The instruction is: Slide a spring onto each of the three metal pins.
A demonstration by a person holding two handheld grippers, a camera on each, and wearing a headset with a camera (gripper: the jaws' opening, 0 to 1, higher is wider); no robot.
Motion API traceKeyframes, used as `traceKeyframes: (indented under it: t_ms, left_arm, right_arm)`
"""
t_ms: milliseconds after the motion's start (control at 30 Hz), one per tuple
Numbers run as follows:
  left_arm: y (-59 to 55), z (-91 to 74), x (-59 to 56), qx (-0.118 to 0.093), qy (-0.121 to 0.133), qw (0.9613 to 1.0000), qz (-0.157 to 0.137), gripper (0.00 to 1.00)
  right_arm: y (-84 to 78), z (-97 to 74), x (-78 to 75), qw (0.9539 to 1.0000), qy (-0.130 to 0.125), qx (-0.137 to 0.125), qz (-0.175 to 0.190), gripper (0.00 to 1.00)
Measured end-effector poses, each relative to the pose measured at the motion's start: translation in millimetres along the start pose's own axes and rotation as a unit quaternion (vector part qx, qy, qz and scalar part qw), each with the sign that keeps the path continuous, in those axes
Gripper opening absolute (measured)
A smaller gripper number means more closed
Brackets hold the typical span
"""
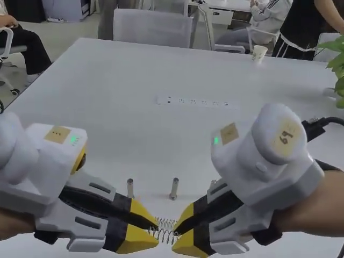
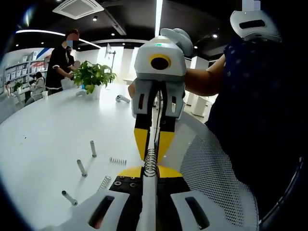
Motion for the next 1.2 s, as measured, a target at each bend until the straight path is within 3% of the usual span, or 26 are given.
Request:
traceKeyframes:
  t_ms: [300, 533, 633, 700, 1200]
  left_arm:
    - [5.2, -6.1, -0.7, -0.055, 0.002, 0.9979, -0.034, 0.02]
    - [5.0, -7.3, -1.3, -0.061, 0.012, 0.9975, -0.032, 0.01]
    - [7.8, -12.4, 1.1, -0.081, 0.021, 0.9957, -0.04, 0.01]
    - [8.5, -14.0, 1.7, -0.083, 0.022, 0.9955, -0.041, 0.01]
    - [10.6, -14.1, 1.0, -0.096, 0.027, 0.9943, -0.04, 0.02]
  right_arm:
    - [1.5, -11.9, 0.7, 0.9983, 0.032, -0.045, 0.019, 0.08]
    - [-0.2, -11.0, -0.5, 0.996, 0.033, -0.077, 0.031, 0.1]
    - [-3.0, -9.5, -0.4, 0.9954, 0.034, -0.083, 0.033, 0.14]
    - [-3.3, -9.5, -2.5, 0.9946, 0.025, -0.093, 0.037, 0.11]
    - [7.0, -20.3, 1.6, 0.9881, 0.043, -0.137, 0.056, 0.09]
Point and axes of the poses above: the centre of the closed fingertips' face, and the gripper's own axes: z roughly forward along the fingers, x roughly to its left, y roughly out of its top, the point moved 8 cm from there along -z, roughly backward along the fingers, and after that the axes turned 14 degrees about z, right-handed, at the moved point
